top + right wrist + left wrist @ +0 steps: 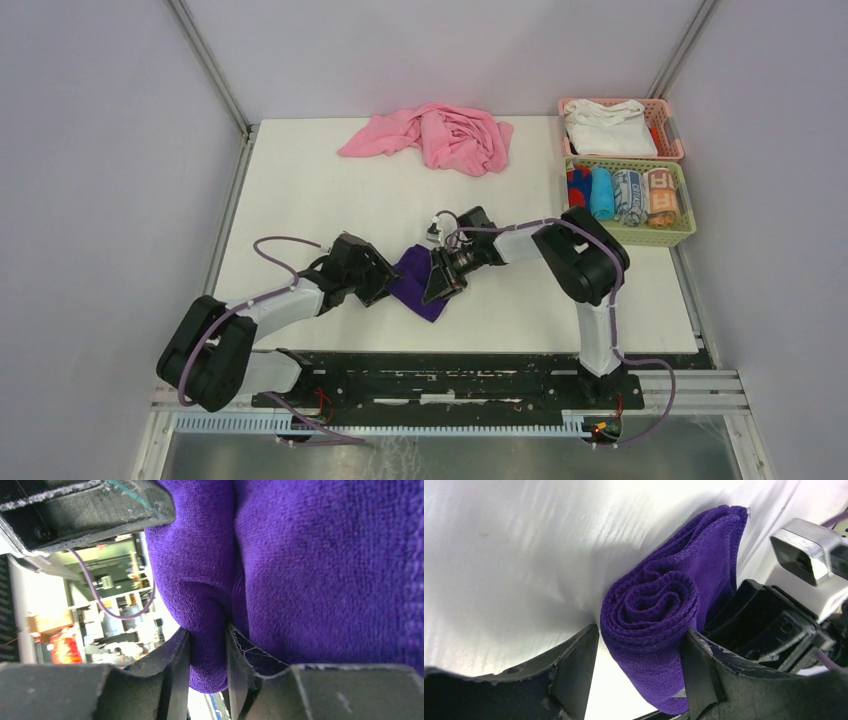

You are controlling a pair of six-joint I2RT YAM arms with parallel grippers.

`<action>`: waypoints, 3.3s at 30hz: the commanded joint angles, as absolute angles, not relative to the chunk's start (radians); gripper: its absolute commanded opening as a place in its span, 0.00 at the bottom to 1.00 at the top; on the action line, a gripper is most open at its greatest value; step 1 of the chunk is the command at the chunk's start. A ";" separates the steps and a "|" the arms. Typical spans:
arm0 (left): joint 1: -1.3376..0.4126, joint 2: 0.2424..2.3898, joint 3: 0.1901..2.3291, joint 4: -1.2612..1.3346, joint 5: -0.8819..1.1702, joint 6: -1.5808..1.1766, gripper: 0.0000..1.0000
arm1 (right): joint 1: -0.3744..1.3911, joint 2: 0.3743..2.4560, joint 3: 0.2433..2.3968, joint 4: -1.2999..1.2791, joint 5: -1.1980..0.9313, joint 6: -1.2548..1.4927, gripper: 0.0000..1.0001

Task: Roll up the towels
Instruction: Roll the towel at the center of the board.

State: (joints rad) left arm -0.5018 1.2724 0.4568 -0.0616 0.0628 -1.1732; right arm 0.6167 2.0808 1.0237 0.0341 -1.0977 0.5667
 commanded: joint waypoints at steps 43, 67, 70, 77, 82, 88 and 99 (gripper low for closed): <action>-0.505 1.143 0.516 -0.327 -0.110 -1.093 0.74 | 1.027 1.918 1.247 -0.565 -0.347 0.020 0.25; -0.506 1.095 0.430 -0.284 -0.026 -1.157 0.74 | 0.727 2.232 1.376 -0.457 -0.992 0.351 0.34; -0.506 1.145 0.412 -0.259 -0.059 -1.152 0.72 | 0.726 2.192 1.371 -0.467 -0.925 0.332 0.41; -0.503 1.285 0.440 -0.219 -0.059 -1.112 0.67 | 0.759 1.886 1.246 -0.449 -0.571 0.177 0.63; -0.501 1.336 0.455 -0.218 -0.049 -1.088 0.66 | 0.861 1.707 1.195 -0.455 -0.196 0.063 0.68; -0.499 1.350 0.468 -0.235 -0.051 -1.077 0.66 | 1.076 1.648 1.188 -0.395 0.146 -0.093 0.71; -0.497 1.348 0.481 -0.223 -0.033 -1.074 0.68 | 1.223 1.874 1.237 -0.339 0.386 -0.200 0.74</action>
State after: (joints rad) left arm -0.5007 1.3045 0.5049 -0.1131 -0.0132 -1.1454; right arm 1.2194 1.8023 1.2041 -0.3717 0.2501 -0.1482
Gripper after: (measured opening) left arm 0.668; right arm 0.737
